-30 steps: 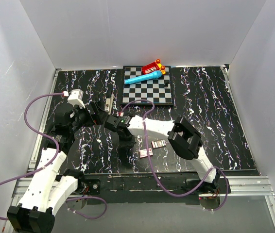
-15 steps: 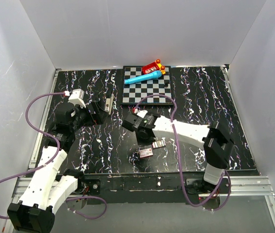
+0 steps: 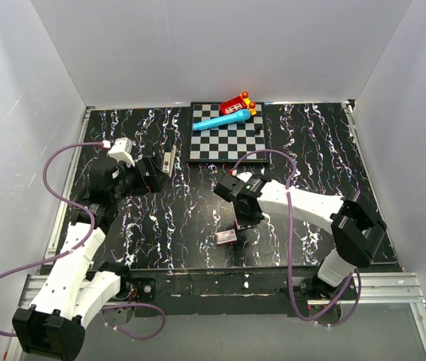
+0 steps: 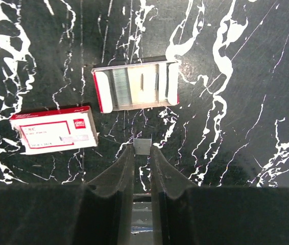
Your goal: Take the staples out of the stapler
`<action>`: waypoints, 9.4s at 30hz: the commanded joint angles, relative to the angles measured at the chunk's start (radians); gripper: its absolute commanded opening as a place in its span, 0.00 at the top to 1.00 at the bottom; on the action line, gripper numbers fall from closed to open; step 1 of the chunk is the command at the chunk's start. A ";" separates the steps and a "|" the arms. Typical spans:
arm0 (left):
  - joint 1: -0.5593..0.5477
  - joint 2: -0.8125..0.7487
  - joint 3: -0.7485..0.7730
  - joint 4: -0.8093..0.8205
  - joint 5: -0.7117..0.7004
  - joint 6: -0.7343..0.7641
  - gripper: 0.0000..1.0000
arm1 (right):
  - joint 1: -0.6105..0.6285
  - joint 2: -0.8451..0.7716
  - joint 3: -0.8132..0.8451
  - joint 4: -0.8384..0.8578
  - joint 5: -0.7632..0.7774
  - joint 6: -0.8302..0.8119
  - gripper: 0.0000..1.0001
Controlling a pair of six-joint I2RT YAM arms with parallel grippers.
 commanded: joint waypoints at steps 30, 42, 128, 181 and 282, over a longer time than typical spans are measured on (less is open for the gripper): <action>-0.002 0.016 0.027 -0.002 0.034 0.009 0.02 | -0.137 0.089 -0.059 0.178 -0.137 -0.078 0.89; -0.004 0.018 0.026 -0.001 0.038 0.009 0.02 | -0.140 0.110 -0.048 0.179 -0.130 -0.072 0.88; -0.378 0.159 -0.006 -0.048 -0.106 -0.054 0.28 | -0.284 -0.091 -0.201 0.278 -0.240 -0.234 0.67; -0.565 0.295 -0.181 0.067 -0.187 -0.226 0.36 | -0.292 -0.010 -0.194 0.310 -0.260 -0.240 0.99; -0.731 0.703 -0.121 0.223 -0.143 -0.255 1.00 | -0.234 -0.163 -0.386 0.325 -0.320 -0.224 0.99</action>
